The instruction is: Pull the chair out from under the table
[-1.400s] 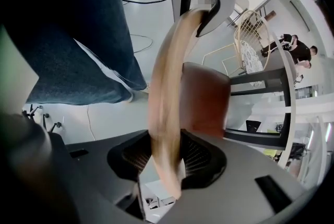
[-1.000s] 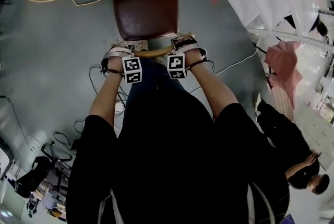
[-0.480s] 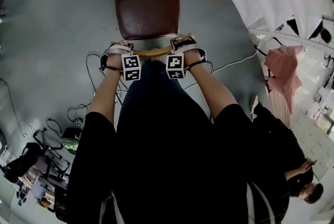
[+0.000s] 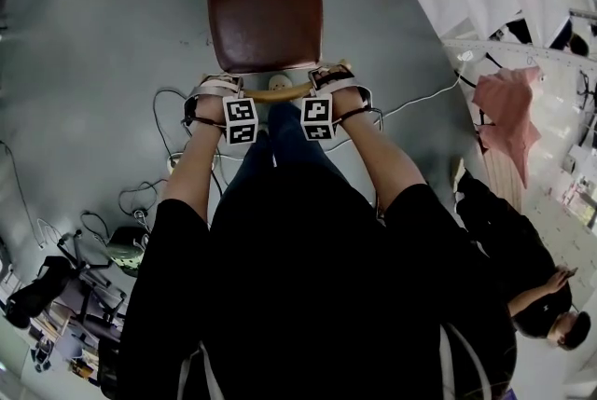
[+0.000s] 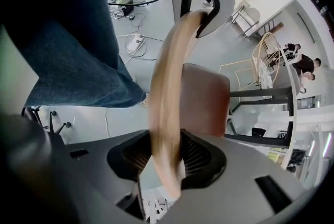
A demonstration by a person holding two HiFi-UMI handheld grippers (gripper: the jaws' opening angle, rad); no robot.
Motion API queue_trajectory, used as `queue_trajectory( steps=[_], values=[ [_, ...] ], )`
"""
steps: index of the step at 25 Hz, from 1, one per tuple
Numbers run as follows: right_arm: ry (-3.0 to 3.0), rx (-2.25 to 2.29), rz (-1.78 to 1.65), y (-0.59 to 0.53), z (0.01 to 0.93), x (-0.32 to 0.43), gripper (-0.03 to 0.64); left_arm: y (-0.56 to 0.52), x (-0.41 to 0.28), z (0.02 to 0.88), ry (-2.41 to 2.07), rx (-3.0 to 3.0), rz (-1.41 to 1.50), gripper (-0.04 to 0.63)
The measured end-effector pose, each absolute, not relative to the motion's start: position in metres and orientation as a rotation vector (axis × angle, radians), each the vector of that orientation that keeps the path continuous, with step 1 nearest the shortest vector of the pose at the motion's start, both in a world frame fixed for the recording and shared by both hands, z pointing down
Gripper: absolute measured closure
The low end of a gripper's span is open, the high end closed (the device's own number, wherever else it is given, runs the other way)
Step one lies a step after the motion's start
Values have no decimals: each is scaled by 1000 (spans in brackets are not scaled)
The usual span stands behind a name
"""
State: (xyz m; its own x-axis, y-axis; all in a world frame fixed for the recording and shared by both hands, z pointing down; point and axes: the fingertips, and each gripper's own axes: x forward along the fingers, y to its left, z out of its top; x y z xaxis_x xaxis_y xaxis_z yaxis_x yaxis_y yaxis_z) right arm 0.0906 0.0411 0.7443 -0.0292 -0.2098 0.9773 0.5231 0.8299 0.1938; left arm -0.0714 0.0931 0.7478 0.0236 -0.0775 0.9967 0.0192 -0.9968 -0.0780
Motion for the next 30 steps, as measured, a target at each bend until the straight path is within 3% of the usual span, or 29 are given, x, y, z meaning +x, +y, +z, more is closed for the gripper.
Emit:
queue_trajectory(
  steps=[30],
  values=[
    [-1470,-272,-552,250,743,139,457,299,-24,745,-12,-2210,-2144,439]
  ],
)
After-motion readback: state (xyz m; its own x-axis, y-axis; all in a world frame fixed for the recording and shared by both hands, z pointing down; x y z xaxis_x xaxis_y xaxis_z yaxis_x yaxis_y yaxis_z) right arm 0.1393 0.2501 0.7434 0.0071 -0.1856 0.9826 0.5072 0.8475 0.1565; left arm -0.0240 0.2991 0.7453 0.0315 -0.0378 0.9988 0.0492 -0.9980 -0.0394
